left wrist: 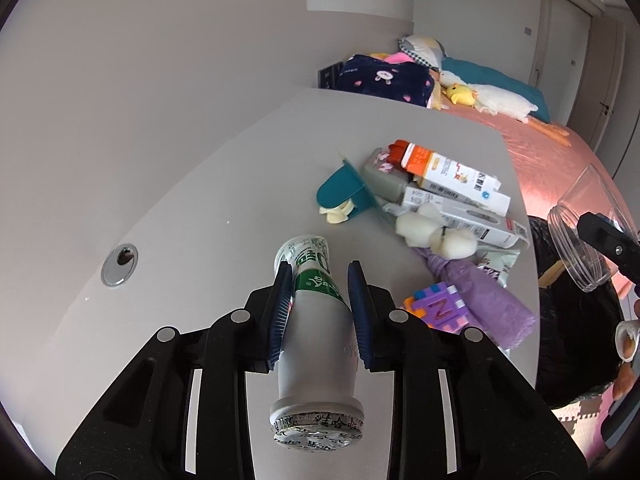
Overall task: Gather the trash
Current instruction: 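Carry bottle and cup over the black bin and open both grippers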
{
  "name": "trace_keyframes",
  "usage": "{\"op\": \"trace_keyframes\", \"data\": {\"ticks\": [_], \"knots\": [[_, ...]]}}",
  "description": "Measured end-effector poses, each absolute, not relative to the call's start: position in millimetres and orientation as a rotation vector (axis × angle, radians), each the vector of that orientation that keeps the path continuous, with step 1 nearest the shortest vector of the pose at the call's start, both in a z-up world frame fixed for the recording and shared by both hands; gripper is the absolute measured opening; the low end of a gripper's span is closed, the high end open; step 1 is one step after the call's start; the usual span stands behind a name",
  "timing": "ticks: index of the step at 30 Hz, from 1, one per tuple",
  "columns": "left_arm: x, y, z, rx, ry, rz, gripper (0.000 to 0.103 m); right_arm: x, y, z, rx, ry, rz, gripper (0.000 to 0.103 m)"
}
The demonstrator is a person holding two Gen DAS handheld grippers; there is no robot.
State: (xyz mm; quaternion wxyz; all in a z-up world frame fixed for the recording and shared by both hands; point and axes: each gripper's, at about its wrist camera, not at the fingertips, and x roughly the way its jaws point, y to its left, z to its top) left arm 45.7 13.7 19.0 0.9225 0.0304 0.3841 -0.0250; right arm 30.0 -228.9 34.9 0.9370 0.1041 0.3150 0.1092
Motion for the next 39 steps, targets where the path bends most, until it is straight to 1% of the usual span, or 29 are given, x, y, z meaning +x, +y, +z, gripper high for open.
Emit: {"op": "trace_keyframes", "data": {"ticks": [6,12,30,39], "knots": [[46,-18,38,0.096,0.754,-0.106,0.029,21,-253,41,0.228,0.622,0.190,0.086],[50,-56,45,0.108,0.738,-0.175,0.029,11,-284,43,0.240,0.613,0.134,0.086],[57,-183,47,0.181,0.741,-0.398,0.029,-14,-381,41,0.297,0.599,-0.034,0.086],[52,-241,36,0.221,0.769,-0.549,0.029,-26,-423,36,0.326,0.604,-0.130,0.086]]}}
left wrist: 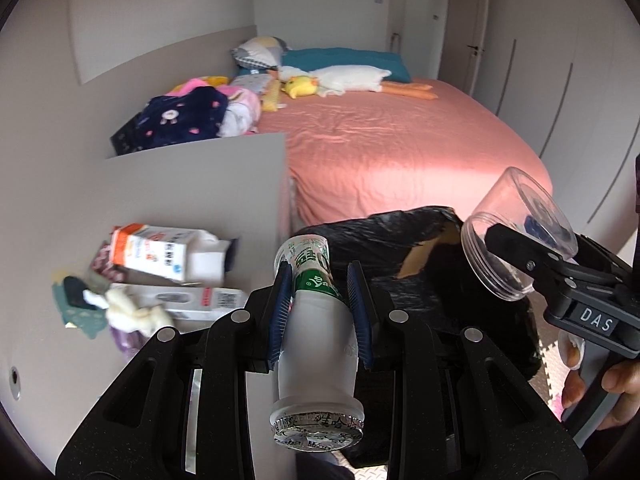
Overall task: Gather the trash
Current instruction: 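Carry bottle and cup over the black bin and open both grippers, then move the left gripper back to the desk and grasp the foam cube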
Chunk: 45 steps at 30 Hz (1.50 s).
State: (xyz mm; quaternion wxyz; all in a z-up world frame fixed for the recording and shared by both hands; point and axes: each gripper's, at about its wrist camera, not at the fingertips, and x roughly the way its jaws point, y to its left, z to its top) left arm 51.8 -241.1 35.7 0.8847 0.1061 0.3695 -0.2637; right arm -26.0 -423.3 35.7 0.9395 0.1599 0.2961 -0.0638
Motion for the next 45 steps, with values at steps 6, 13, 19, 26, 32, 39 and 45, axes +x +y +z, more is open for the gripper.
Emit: {"op": "trace_keyframes", "data": {"ticks": [6,13,19,26,32,39,45], "knots": [[50,-262,22,0.191,0.827,-0.680,0.033,-30,-442,34,0.351,0.601,-0.174,0.086],[52,-257,8,0.062,0.881,-0.778,0.097,-35,-450,35,0.367,0.581,-0.243,0.094],[46,-252,12,0.072,0.865,-0.778,0.097,-34,-445,34,0.365,0.584,-0.231,0.094],[45,-225,15,0.090,0.835,-0.709,0.097,-23,-425,30,0.351,0.601,-0.182,0.094],[42,-189,16,0.085,0.819,-0.641,0.097,-10,-394,24,0.333,0.626,-0.123,0.094],[39,-143,17,0.069,0.810,-0.563,0.097,1,-355,23,0.304,0.641,-0.052,0.094],[35,-103,14,0.048,0.807,-0.494,0.097,8,-319,18,0.277,0.663,0.015,0.094]]}}
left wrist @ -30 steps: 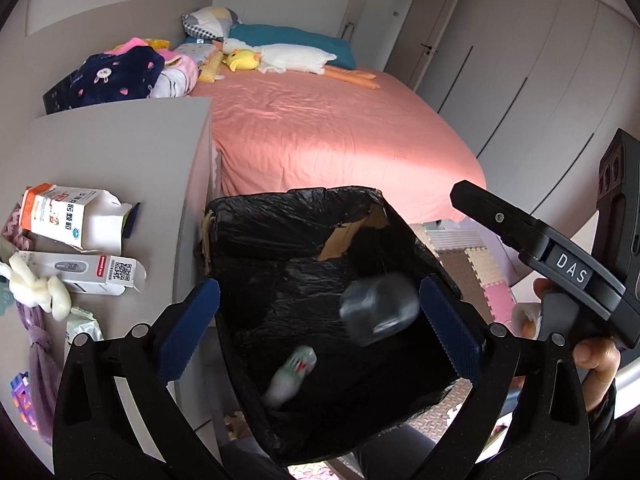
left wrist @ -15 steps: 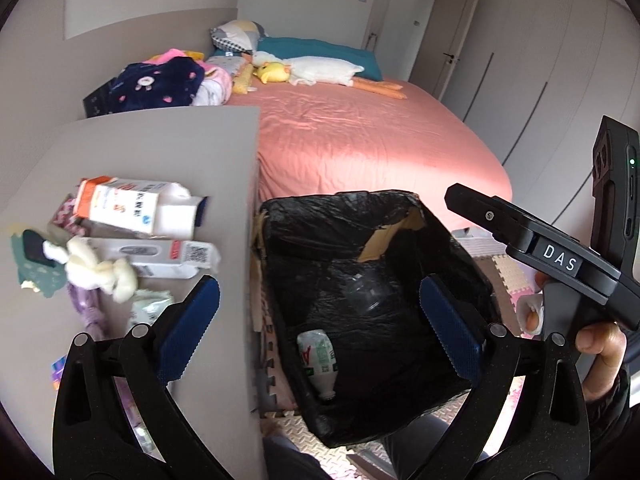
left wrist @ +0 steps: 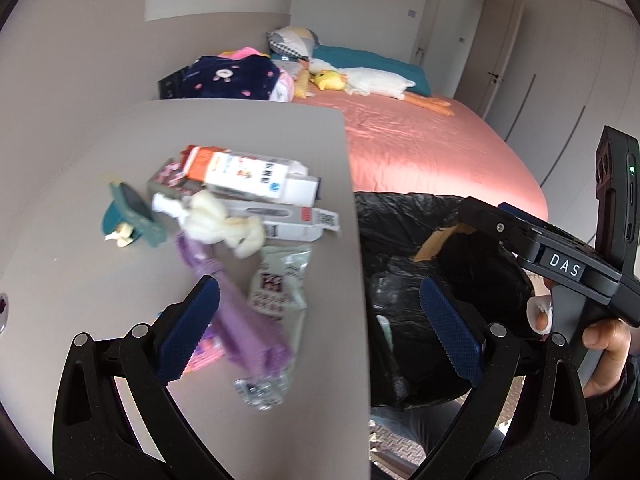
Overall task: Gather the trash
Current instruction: 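Move the left gripper back to the desk and grasp the foam cube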
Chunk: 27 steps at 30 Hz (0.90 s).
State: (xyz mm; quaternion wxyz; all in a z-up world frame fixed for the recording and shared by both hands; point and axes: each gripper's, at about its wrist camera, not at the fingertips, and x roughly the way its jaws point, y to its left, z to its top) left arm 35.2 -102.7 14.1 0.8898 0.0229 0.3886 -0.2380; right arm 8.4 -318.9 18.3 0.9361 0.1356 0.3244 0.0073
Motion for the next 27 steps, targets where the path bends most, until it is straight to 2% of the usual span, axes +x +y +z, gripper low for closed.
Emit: {"op": "trace_keyframes", "data": {"ticks": [15,20,27], "knots": [[31,-23,-6,0.037,0.806,-0.327,0.097,16,-267,0,0.242,0.727,0.107,0.094],[40,-18,-21,0.067,0.843,-0.287,0.089,20,-259,-5,0.233,0.744,0.114,0.094],[56,-25,-32,0.039,0.871,-0.293,0.089,25,-249,-11,0.215,0.757,0.112,0.094]]}}
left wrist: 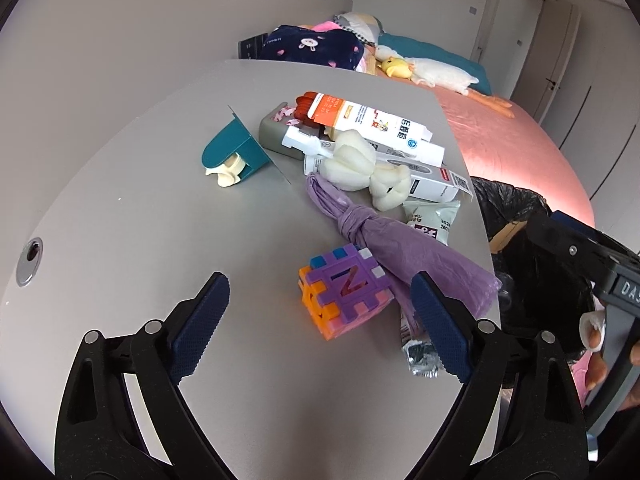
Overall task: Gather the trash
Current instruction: 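Move the left gripper back to the desk and grasp the foam cube, then grasp the snack wrapper with the right gripper while the left holds the cube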
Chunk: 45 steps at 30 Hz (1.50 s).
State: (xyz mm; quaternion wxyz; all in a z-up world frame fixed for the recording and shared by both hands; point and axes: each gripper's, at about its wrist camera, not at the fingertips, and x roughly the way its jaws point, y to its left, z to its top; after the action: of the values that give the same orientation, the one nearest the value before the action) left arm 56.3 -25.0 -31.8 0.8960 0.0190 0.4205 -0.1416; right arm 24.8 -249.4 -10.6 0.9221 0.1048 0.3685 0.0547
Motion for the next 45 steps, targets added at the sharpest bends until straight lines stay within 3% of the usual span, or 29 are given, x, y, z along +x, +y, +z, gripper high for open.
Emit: {"op": "trace_keyframes", "data": {"ticks": [4,7,9,10,22,28,33,37,45], "knots": [[65,-30,-40,0.045,0.886,-0.274,0.085,27,-248,-14,0.212,0.767,0.108,0.094],[70,-29,-48,0.027,0.908,-0.278,0.074,29,-245,-16,0.206,0.772,0.108,0.094],[74,-27,-52,0.018,0.924,-0.276,0.057,29,-243,-18,0.203,0.775,0.109,0.094],[76,-26,-55,0.012,0.933,-0.275,0.054,30,-241,-18,0.201,0.775,0.110,0.094],[71,-6,-48,0.000,0.850,-0.194,0.054,49,-208,-40,0.193,0.803,0.112,0.093],[72,6,-46,-0.049,0.845,-0.211,0.054,66,-201,-49,0.185,0.853,0.093,0.075],[73,13,-47,-0.049,0.850,-0.177,0.054,71,-194,-51,0.144,0.868,0.083,0.067],[75,19,-46,-0.077,0.863,-0.161,0.054,74,-188,-52,0.162,0.888,0.163,0.029],[74,27,-41,-0.131,0.861,-0.139,0.054,64,-192,-44,0.181,0.859,0.197,0.024]]}}
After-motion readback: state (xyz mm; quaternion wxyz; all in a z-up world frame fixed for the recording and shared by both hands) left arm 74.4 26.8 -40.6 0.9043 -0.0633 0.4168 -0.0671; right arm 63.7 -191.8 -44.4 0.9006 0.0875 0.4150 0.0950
